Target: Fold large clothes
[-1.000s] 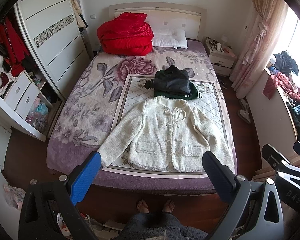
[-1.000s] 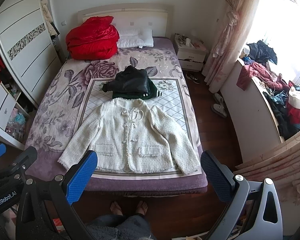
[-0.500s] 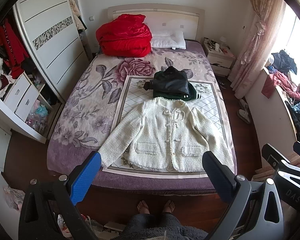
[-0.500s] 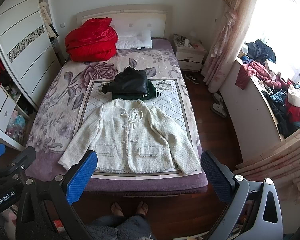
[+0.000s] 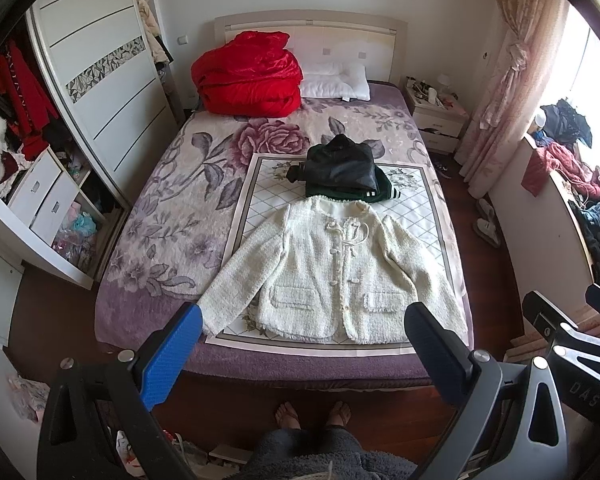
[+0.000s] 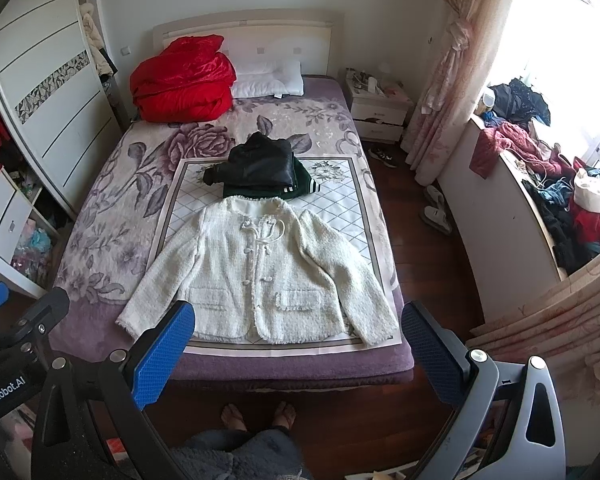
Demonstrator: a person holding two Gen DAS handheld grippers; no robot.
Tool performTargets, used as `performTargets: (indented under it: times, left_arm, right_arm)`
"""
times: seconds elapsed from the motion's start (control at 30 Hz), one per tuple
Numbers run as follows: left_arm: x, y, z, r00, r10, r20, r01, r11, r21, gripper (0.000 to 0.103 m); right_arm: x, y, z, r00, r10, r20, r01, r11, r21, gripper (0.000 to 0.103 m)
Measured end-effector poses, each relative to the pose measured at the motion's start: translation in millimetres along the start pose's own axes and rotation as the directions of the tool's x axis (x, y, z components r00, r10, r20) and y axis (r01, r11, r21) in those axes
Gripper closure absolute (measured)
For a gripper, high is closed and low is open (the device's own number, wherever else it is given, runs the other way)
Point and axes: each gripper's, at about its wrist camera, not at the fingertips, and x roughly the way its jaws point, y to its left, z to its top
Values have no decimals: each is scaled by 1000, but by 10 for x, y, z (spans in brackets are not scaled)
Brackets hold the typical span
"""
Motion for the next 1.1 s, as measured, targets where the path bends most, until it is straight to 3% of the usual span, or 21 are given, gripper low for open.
performTargets:
  times: [0.7, 0.87, 1.1]
  left_arm:
    - [-55, -4, -3, 1000, -3, 5, 3, 1000, 2, 0]
    - [-118, -42, 150, 1000, -12, 5, 12, 1000, 18, 0]
    - [311, 116, 246, 998, 28, 61, -32, 998, 57, 0]
  right_arm:
    - [-71, -106, -23, 1000, -3, 6, 3, 1000, 4, 0]
    - [-114, -255, -60, 1000, -6, 4, 6, 1000, 14, 0]
    - [132, -282, -4, 1000, -19, -24, 21, 997, 76, 0]
